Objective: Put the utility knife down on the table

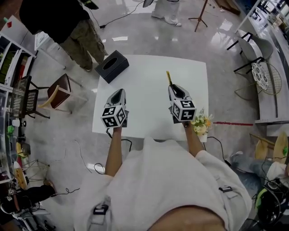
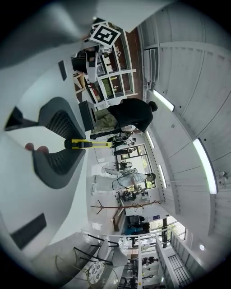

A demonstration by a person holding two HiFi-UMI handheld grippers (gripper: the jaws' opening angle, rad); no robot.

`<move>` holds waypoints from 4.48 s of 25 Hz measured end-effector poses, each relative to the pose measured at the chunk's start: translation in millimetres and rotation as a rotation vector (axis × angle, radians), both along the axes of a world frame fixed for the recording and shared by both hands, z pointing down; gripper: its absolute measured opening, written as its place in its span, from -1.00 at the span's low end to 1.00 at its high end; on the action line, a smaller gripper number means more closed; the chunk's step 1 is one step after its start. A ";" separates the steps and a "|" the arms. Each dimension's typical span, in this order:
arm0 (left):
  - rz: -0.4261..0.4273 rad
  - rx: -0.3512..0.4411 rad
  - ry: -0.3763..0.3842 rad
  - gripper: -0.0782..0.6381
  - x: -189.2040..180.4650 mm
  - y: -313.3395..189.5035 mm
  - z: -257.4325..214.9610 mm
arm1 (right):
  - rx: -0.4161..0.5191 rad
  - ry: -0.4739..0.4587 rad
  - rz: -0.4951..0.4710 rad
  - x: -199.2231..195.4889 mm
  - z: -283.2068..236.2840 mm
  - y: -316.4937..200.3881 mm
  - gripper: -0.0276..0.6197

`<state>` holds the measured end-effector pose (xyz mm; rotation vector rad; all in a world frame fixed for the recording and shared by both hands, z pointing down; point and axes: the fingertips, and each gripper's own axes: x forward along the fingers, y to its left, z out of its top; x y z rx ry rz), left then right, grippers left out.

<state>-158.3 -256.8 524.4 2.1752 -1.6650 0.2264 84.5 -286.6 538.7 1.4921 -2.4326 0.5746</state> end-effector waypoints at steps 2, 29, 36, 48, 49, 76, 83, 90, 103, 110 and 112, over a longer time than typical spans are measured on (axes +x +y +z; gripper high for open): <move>-0.012 -0.010 -0.002 -0.73 0.3 -5.4 3.6 | -0.011 -0.007 -0.015 -2.5 4.8 -9.2 -0.66; 0.032 -0.191 0.052 -0.73 -9.1 -40.1 80.5 | -0.216 0.059 -0.036 -37.2 83.0 -26.9 -0.66; 0.053 -0.245 0.086 -0.73 -11.9 -43.2 104.7 | -0.269 0.095 -0.031 -47.4 101.1 -30.6 -0.66; 0.042 -0.294 0.107 -0.73 -23.6 -44.6 124.9 | -0.325 0.123 -0.042 -78.4 137.2 -72.9 -0.66; 0.040 -0.296 0.107 -0.73 -24.3 -44.5 125.8 | -0.330 0.125 -0.044 -80.6 140.2 -76.4 -0.66; 0.019 -0.301 0.107 -0.73 -25.6 -42.9 124.0 | -0.475 0.292 -0.104 -95.5 197.3 -118.5 -0.66; 0.018 -0.285 0.105 -0.73 -26.5 -38.7 115.7 | -0.466 0.297 -0.175 -103.5 200.9 -116.5 -0.56; 0.015 -0.261 0.099 -0.73 -24.0 -32.9 106.5 | -0.415 0.302 -0.152 -93.7 181.3 -112.3 -0.52; 0.048 -0.190 0.087 -0.73 -6.0 -24.6 75.9 | -0.243 0.196 -0.076 -67.0 94.6 -64.0 -0.68; 0.072 -0.149 0.060 -0.73 3.3 -18.3 57.9 | -0.166 0.171 -0.026 -39.5 57.2 -38.7 -0.78; 0.078 -0.133 0.051 -0.73 6.6 -16.8 51.1 | -0.137 0.178 -0.027 -34.4 46.3 -32.0 -0.80</move>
